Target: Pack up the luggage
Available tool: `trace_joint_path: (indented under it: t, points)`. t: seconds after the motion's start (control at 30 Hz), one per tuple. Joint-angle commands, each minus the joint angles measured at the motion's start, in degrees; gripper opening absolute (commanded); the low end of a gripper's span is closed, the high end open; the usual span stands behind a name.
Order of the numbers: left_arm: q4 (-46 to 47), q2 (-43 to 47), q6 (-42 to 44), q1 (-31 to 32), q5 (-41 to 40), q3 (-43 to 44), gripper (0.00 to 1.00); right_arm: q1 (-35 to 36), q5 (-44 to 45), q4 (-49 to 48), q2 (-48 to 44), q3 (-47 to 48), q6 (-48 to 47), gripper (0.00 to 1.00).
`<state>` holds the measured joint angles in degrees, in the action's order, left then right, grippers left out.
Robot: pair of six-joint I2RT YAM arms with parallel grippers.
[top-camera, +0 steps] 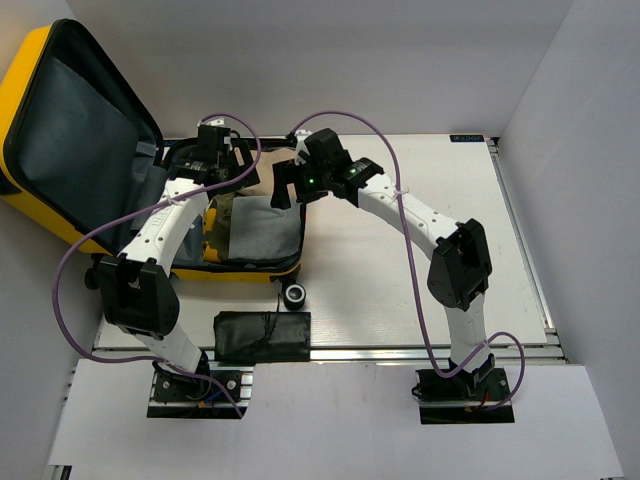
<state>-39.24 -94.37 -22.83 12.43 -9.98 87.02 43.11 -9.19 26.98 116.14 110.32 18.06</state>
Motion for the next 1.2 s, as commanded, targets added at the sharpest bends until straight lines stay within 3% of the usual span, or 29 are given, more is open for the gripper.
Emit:
trace_joint_path:
  t: [0.0,0.13,0.33,0.43,0.67,0.77,0.9,1.03,1.17]
  points:
    - [2.69,-0.97,-1.07,-0.3,7.86,1.48,0.98,0.48,-12.16,-7.55,1.8,-3.0,-2.6,0.89]
    - [3.2,-5.9,-1.42,-0.3,13.22,2.81,0.98,0.39,-10.68,-13.95,2.95,-6.34,-2.77,0.89]
    - [5.05,-11.71,-2.48,0.23,20.43,1.57,0.98,-0.05,4.78,-29.24,1.55,-19.43,-1.46,0.89]
    - [5.49,-14.08,-2.83,0.06,20.44,1.74,0.98,-0.49,4.01,-34.97,0.14,-24.1,-1.45,0.89]
    - [-2.67,-18.75,-2.04,-0.47,12.09,12.9,0.98,0.04,-5.74,-30.68,-2.57,-19.62,-6.46,0.89]
    - [-3.73,-16.74,-1.6,-0.47,10.86,15.45,0.98,0.39,-7.86,-27.43,-7.4,-19.09,-8.04,0.89]
    - [-6.45,-11.2,-1.78,-0.47,5.68,15.64,0.98,1.88,-4.35,-22.77,-16.71,-24.35,-9.54,0.89]
    - [-9.35,-0.15,-3.88,0.05,-0.12,11.08,0.98,4.43,1.0,-22.06,-29.0,-39.69,-7.7,0.89]
    - [-12.6,12.93,-7.66,0.58,-4.34,4.06,0.98,9.51,4.88,-18.82,-34.39,-49.82,-3.31,0.89]
